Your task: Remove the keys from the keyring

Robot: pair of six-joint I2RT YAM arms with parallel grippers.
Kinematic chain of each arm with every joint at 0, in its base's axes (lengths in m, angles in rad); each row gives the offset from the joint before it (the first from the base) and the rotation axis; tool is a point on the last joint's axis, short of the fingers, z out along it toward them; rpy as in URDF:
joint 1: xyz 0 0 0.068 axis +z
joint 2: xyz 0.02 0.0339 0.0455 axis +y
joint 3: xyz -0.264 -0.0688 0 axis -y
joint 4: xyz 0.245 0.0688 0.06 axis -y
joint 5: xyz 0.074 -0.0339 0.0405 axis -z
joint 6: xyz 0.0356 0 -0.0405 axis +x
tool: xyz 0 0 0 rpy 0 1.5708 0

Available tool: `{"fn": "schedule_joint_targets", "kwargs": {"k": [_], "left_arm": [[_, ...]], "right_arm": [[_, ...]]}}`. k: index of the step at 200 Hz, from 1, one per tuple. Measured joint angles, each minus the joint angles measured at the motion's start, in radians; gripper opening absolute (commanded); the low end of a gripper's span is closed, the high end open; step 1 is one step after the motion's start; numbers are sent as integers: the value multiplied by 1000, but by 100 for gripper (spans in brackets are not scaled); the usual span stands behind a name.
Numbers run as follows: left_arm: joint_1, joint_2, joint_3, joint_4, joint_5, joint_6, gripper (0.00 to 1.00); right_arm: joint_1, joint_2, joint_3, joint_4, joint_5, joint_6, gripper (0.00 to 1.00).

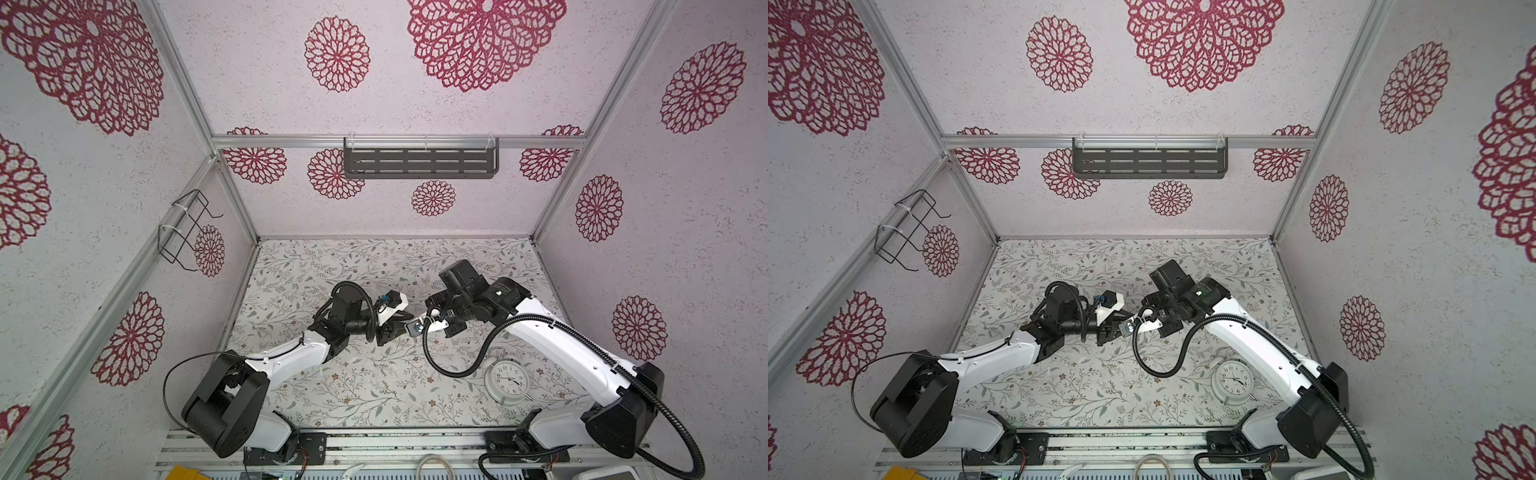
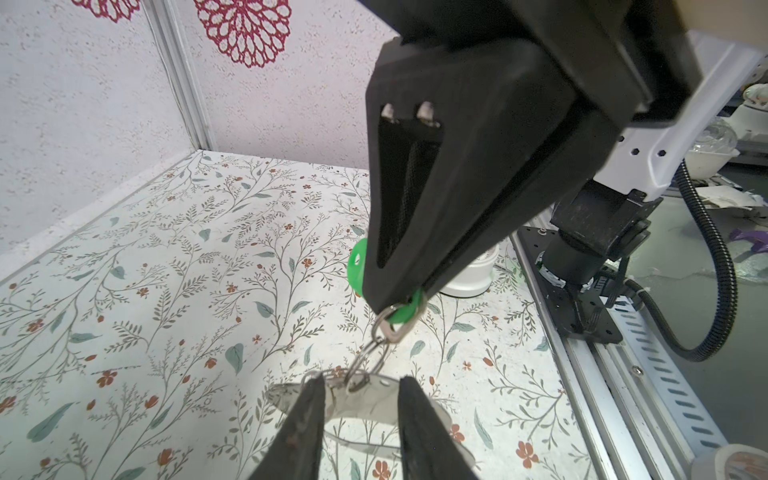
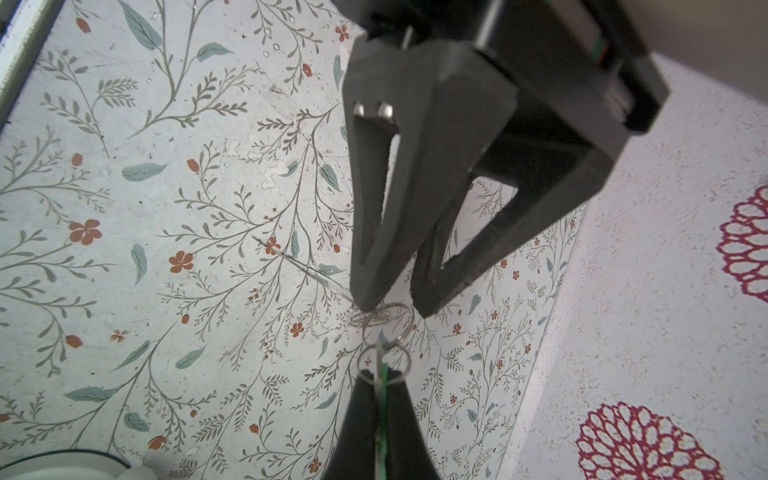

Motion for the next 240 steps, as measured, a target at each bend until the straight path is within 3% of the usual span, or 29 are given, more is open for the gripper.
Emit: {"fn": "schedule_joint_targets", "kwargs": {"k": [115,240], "left_arm": [[-1,16,26,0,29,0,19],[-8,17,28,-47,23,22,15]], "right_arm": [[0,-6,-11,28,3,-16,0],[1,-13,-12,52,11,-12,0]]}}
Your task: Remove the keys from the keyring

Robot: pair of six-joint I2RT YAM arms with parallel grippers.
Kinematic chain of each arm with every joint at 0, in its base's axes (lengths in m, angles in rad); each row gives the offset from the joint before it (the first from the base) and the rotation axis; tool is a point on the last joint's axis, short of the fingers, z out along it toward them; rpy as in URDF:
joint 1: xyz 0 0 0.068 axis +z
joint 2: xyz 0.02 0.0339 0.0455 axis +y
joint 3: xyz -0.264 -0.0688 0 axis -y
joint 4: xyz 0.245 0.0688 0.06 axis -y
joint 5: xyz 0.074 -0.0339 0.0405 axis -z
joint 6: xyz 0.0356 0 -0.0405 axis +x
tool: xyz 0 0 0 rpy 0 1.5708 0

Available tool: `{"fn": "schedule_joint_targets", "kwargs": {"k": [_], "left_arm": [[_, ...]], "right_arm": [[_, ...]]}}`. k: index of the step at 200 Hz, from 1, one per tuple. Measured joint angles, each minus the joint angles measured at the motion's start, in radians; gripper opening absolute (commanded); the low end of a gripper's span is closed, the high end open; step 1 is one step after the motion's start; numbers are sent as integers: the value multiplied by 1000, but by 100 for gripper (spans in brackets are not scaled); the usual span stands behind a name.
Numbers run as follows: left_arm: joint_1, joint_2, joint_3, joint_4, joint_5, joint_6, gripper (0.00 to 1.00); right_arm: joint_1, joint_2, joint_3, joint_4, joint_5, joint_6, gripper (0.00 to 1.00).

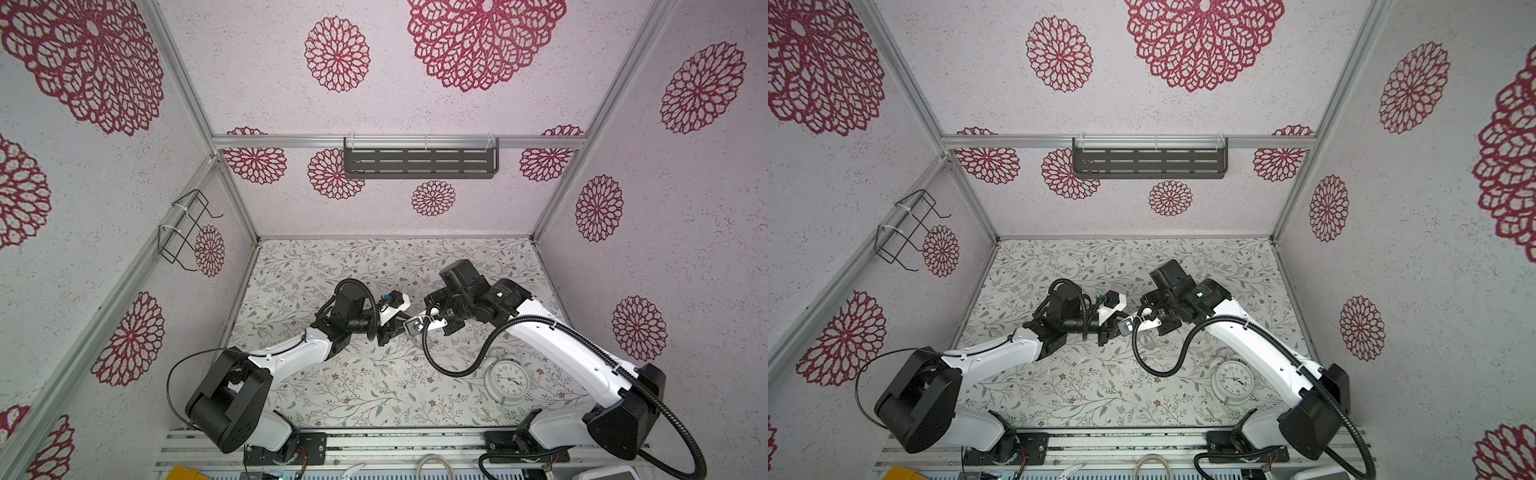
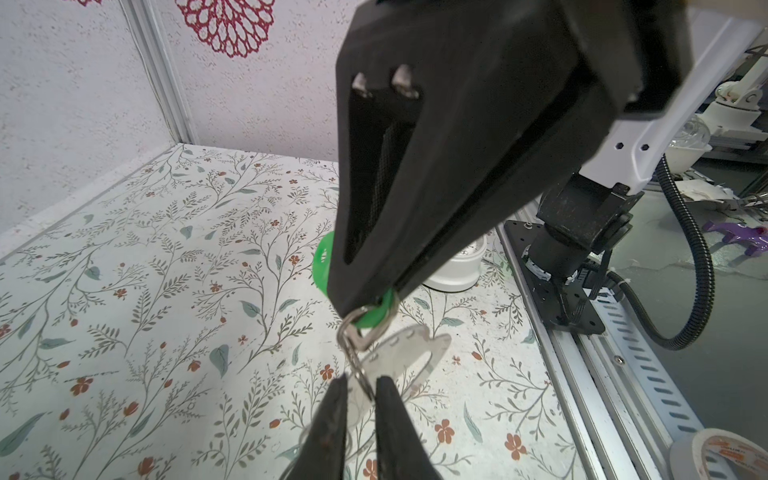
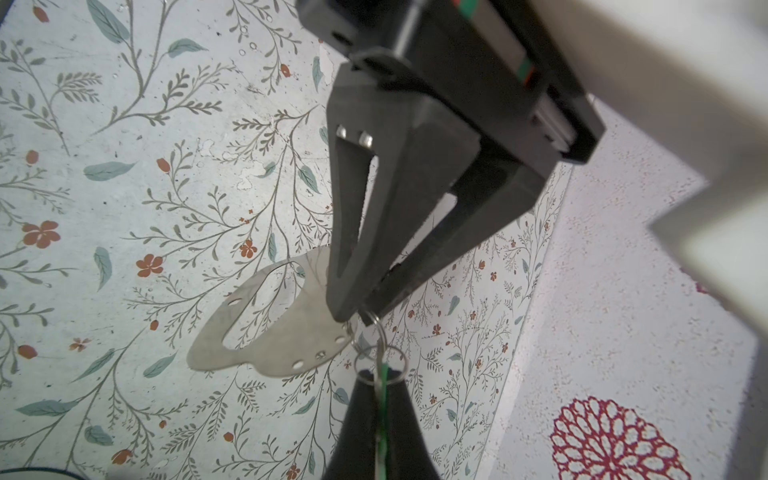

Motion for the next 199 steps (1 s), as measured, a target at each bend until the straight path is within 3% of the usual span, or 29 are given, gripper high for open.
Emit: {"fn": "schedule_joint_targets", "kwargs": {"k": [51,96,199], "left_arm": [[-3,0,0,-9,-40,6,14],[-6,0,0,-9,-74,13,24],[-13,-3,0,2,-99,20,29]], "right_arm": [[0,-2,0,0,0,4,0],[0,-2,0,0,-1,9,0],[0,-2,0,6,-1,16,0]]}}
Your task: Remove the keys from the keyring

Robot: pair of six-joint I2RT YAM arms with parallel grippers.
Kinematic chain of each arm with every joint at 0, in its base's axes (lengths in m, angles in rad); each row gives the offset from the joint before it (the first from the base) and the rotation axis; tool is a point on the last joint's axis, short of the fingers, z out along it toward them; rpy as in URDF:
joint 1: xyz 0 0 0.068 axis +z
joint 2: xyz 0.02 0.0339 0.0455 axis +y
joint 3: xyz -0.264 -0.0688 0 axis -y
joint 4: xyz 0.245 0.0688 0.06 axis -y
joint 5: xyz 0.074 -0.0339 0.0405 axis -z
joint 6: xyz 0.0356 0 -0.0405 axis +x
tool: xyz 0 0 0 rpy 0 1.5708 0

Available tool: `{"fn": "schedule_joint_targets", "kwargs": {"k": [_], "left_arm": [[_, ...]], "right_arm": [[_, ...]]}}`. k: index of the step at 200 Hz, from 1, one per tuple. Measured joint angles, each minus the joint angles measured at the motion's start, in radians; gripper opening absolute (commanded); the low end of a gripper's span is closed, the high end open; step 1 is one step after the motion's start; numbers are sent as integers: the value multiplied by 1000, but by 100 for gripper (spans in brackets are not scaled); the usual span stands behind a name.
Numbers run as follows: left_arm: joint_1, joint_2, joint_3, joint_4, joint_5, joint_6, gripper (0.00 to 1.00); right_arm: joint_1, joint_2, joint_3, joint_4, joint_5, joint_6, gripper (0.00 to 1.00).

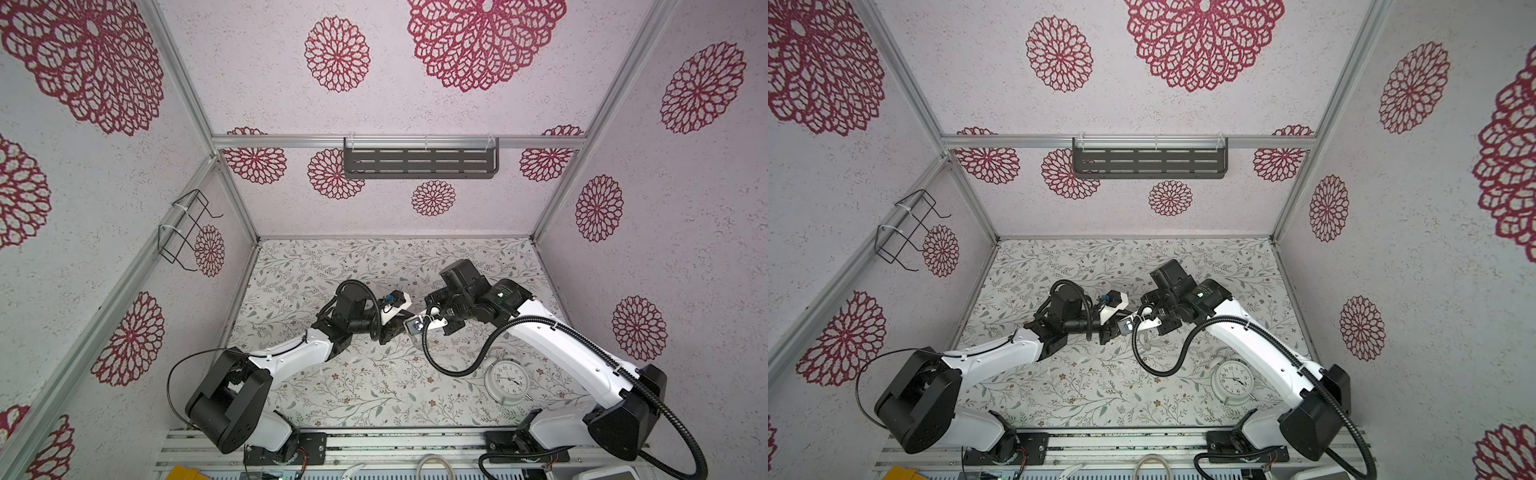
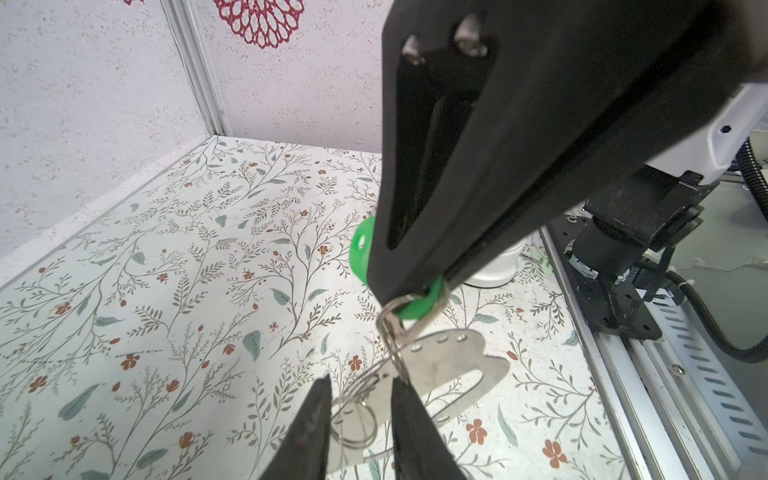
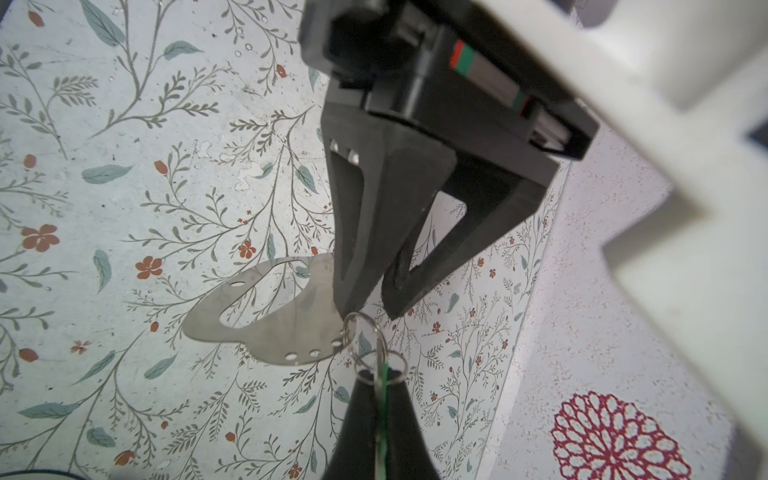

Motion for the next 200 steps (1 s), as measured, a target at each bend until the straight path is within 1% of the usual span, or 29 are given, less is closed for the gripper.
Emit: {"fn": "schedule_joint_targets", "kwargs": {"k": [45,74,118,136,157,177,200], "left_arm": [[-2,-5,0,0,30,1,29],[-2,-5,0,1,29,1,26],[-2,-7,-4,23,-15,-4,21],[-3,-15,-13,36,-35,-8,15],[-5,-21,-14,44,-48,-12,3],[-8,-22,-14,47,-54,-16,0],[-10,-23,-18,53,-58,-16,0]], "right_arm": [[0,0,0,17,0,1,0],[0,0,0,17,0,4,0],[0,0,0,16,0,10,0],[0,0,0,16,-2,11,0],[0,0,0,16,-2,15,0],[0,0,0,18,1,19,0],[0,0,0,18,2,29,0]]}}
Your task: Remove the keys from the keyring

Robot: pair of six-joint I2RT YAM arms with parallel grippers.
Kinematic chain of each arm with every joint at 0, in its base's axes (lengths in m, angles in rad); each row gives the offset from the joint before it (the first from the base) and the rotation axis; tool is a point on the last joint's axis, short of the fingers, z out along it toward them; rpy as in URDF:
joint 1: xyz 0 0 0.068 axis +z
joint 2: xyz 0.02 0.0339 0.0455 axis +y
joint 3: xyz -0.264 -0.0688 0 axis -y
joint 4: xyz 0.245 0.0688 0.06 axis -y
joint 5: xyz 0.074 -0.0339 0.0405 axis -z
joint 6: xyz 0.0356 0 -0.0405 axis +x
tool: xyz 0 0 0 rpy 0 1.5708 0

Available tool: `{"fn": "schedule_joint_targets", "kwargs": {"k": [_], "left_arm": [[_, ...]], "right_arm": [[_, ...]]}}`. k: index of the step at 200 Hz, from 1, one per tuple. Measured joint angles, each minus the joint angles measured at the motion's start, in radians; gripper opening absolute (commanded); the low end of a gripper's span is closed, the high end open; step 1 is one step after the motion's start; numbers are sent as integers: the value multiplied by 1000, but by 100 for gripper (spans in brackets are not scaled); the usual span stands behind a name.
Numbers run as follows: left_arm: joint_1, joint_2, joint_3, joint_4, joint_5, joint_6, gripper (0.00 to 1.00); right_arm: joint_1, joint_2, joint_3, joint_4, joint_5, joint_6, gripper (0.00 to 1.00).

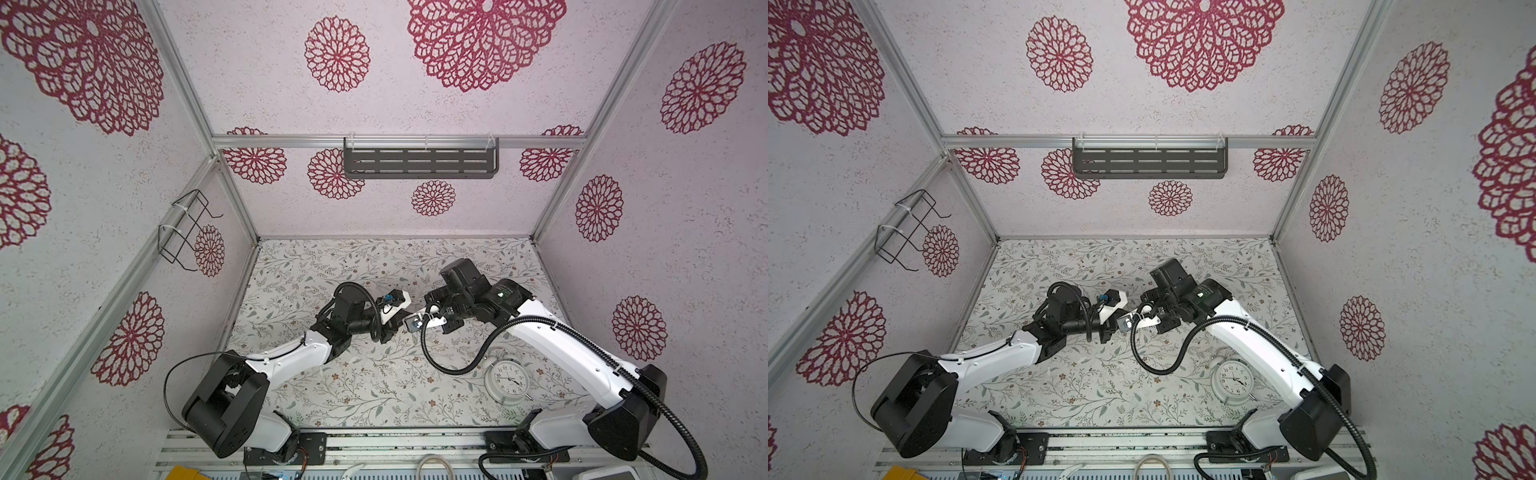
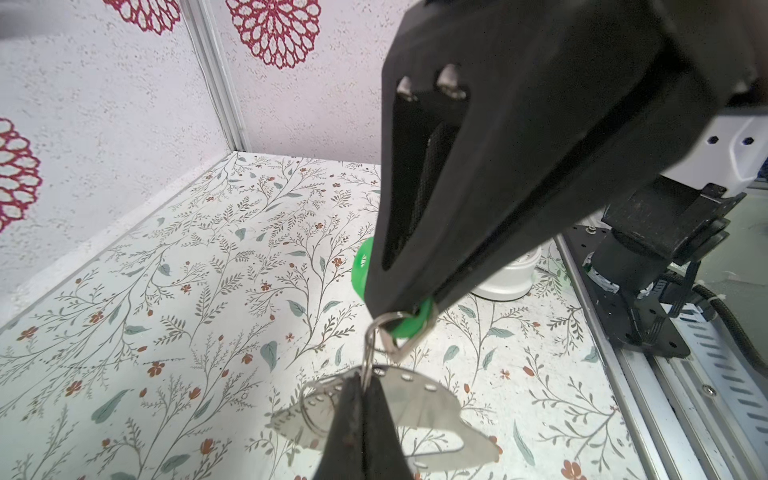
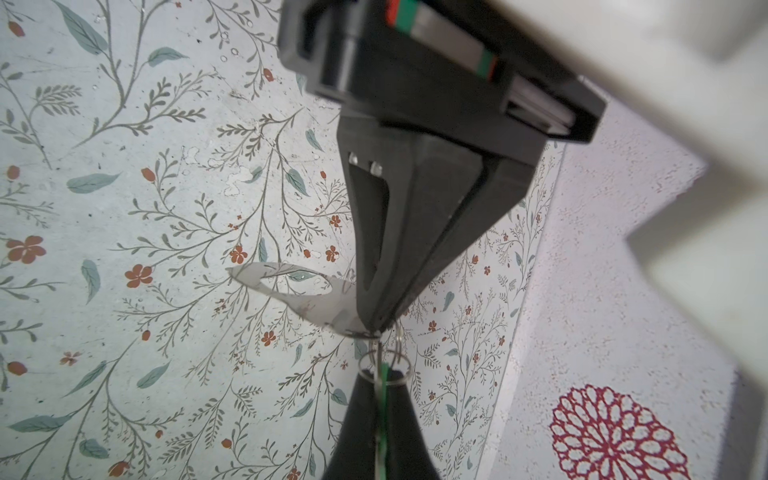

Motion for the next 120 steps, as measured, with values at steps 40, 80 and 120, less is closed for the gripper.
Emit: {"fn": "schedule_joint_targets", "kwargs": {"k": [40,80,120], "left_arm": [[-5,-4,-4,3,-22,0,0],[-12,-27,-4,-17,-66,1,0],[-16,-34,-4,-39,-93,1,0]], "right_arm": [[0,6,4,-4,3,24,0],[2,17,9,0,2,53,0],[8,30,12,16,2,82,0]]}}
